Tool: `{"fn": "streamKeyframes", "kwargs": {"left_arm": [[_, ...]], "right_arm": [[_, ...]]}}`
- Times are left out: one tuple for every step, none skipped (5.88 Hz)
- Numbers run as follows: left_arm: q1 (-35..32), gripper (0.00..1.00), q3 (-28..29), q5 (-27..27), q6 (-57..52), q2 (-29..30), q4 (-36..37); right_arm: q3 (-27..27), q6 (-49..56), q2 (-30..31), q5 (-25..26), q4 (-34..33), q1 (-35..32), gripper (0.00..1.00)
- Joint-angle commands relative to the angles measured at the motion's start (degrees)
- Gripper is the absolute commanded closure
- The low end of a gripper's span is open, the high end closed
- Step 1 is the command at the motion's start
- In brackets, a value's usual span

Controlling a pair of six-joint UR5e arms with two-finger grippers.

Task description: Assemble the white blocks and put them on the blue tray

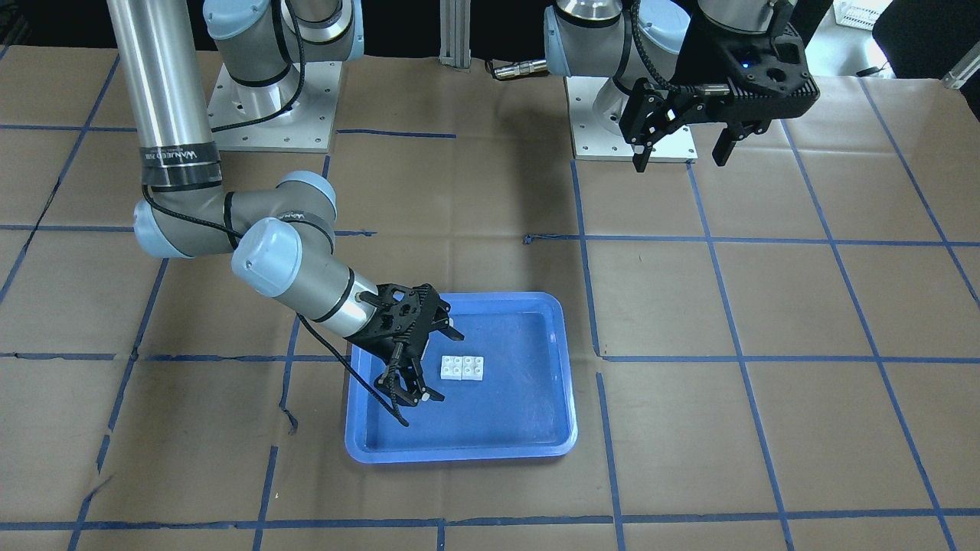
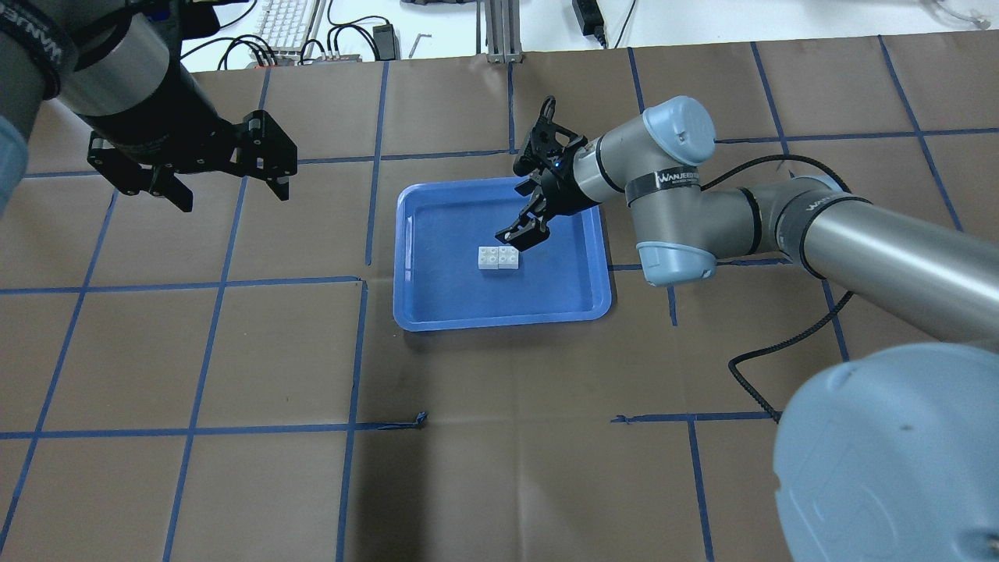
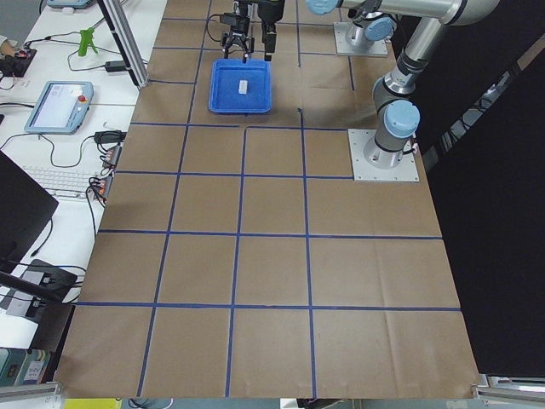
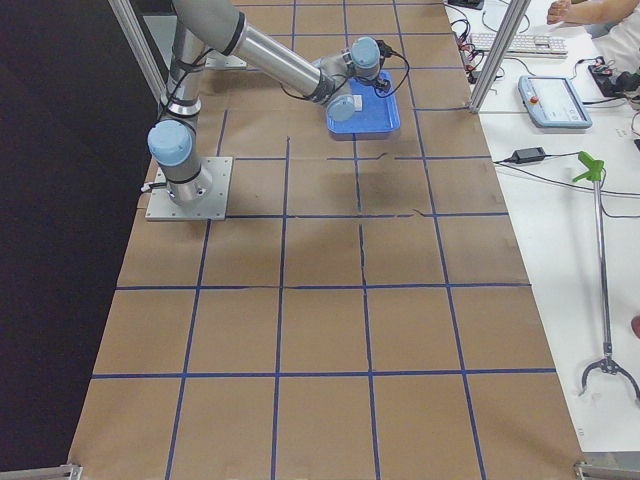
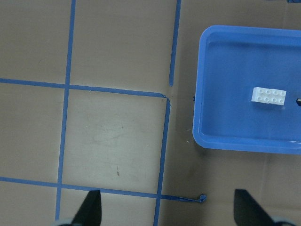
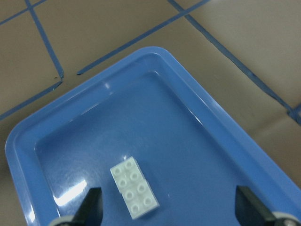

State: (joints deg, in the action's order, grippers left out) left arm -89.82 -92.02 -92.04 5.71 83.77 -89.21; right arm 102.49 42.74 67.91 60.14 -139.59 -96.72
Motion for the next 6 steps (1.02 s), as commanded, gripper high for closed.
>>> {"fn": "streamKeyframes", "kwargs": {"left_arm": [[0.00,0.01,0.00,0.02,0.00,-0.01,0.00],[0.00,0.01,0.00,0.02,0.09,-0.01,0.00],[0.00,0.01,0.00,0.02,0.00,-0.01,0.00],[0.00,0.01,0.00,0.02,0.00,-0.01,0.00],[0.00,0.01,0.00,0.02,0.00,-0.01,0.00],[0.00,0.01,0.00,-0.07,0.00,-0.01,0.00]], "right_arm": [[-7.26,-6.08,5.89,13.69,19.27,0.83,0.00],[-12.18,-12.01,7.05,18.65,26.75,1.18,0.00],[-16.75,-16.86,7.67,23.14,33.44,1.97,0.00],[-20.71,-24.39,8.98,27.36,41.17,4.24,0.00],[-22.84,-27.16,10.39,28.19,46.12,6.52,0.00],[-23.65,-27.71,12.32,28.19,50.60,8.03,0.00]]}}
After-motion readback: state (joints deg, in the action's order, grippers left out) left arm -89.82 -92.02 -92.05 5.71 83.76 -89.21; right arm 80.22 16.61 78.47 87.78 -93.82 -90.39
